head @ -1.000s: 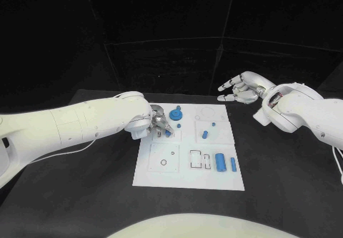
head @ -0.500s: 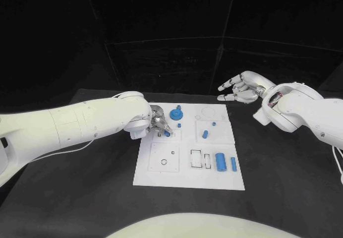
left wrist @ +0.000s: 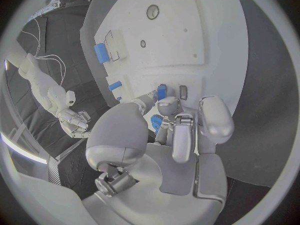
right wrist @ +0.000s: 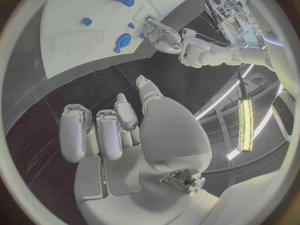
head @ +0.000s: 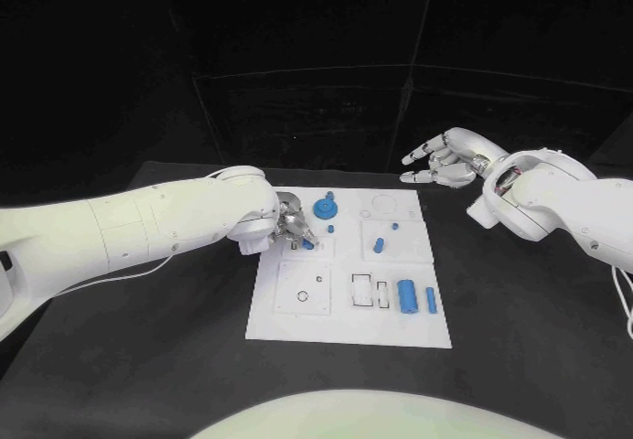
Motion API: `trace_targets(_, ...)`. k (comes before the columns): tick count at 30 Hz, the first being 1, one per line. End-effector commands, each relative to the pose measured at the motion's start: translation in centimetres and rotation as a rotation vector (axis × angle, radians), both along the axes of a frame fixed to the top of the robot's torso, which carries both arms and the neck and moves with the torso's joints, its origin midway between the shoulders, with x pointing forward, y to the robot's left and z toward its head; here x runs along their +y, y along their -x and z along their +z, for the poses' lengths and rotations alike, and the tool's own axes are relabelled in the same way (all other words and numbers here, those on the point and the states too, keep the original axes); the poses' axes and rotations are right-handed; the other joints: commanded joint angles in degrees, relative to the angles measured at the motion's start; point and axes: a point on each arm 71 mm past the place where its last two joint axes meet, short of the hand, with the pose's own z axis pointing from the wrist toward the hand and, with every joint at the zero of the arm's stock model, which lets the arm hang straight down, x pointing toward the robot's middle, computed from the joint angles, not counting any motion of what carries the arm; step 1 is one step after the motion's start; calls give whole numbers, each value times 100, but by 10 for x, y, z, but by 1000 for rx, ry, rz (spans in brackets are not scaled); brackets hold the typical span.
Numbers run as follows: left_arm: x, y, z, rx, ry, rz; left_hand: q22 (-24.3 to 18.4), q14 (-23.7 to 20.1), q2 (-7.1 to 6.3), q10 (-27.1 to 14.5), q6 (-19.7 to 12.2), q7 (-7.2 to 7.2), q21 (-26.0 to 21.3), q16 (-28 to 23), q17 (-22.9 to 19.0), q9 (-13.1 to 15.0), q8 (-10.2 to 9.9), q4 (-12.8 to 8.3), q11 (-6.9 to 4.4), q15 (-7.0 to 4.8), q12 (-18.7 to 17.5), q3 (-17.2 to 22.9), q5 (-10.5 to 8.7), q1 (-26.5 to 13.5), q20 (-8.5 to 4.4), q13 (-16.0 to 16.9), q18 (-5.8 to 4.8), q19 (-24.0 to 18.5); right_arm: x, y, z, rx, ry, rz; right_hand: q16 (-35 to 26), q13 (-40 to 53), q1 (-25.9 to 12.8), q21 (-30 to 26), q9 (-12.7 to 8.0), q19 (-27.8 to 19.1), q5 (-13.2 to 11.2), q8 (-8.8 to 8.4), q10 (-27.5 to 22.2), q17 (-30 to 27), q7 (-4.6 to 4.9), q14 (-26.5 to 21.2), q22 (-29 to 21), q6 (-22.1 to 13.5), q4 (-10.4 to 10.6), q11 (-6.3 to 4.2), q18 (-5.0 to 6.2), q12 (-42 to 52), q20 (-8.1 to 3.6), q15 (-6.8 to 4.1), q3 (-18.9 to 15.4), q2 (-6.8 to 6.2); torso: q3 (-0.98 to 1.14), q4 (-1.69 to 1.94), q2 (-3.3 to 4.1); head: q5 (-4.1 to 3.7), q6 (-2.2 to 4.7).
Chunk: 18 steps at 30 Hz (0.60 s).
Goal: Assemble the parts on the task board
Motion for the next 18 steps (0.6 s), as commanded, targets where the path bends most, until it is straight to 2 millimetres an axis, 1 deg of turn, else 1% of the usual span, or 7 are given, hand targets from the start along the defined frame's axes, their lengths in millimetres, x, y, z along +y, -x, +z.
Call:
trace_targets(1, 2, 1, -1, 14, -27, -9, 9, 595, 22, 29, -6, -39, 1, 18, 1509, 8, 38, -566, -24, -5, 32, 614, 8, 16, 8, 1, -55, -17, 1, 0, 2, -8, 0, 11, -16, -3, -11, -23, -2, -37, -6, 24, 7, 352, 9, 354, 353, 36, -1, -16, 26, 38, 2, -32, -20, 26, 5, 0, -5, 14, -3)
trace_targets(7, 0, 0, -2, 17, -28, -15, 15, 595, -23, 40, 7, -43, 4, 18, 1509, 18, 64, -555, -25, -7, 42, 623, -4, -22, 5, 4, -56, -14, 2, 0, 2, -9, -1, 12, -16, -3, -12, -29, -2, -44, -4, 23, 8, 352, 9, 354, 343, 33, 2, -16, 28, 38, 2, -32, -24, 27, 5, -4, -4, 9, -7)
trace_targets(12, -2, -2, -2, 20, -28, -22, 22, 595, -88, 33, 23, -52, 4, 18, 1509, 22, 90, -470, -31, -12, 31, 608, -9, -145, 0, -24, -58, -11, 2, 0, 2, -11, -2, 11, -22, -15, -13, -36, -3, -54, -3, 23, 0, 340, 9, 352, 330, 32, 4, -16, 32, 28, 2, -32, -26, 27, 6, 0, -1, 16, -7)
trace_targets(15, -3, -4, -3, 23, -31, -23, 38, 595, -155, 31, 64, -66, 11, 18, 1509, 19, 116, -352, -42, -19, 36, 567, -13, -304, -5, -34, -61, -6, 3, 0, 2, -12, -2, 12, -24, -19, -13, -37, -3, -56, -3, 23, -3, 338, 9, 351, 327, 32, 4, -16, 32, 24, 2, -32, -27, 27, 4, -4, 0, 20, -5)
trace_targets(18, -3, -5, -3, 27, -36, -23, 37, 595, -195, 2, 105, -76, 6, 18, 1509, 21, 146, -227, -48, -27, 1, 518, -14, -459, -11, -90, -60, -6, 3, 0, 2, -12, -3, 12, -27, -23, -15, -41, -4, -61, -1, 21, -7, 331, 10, 350, 321, 28, 7, -15, 34, 20, 2, -32, -30, 25, 3, -9, -1, 25, -9)
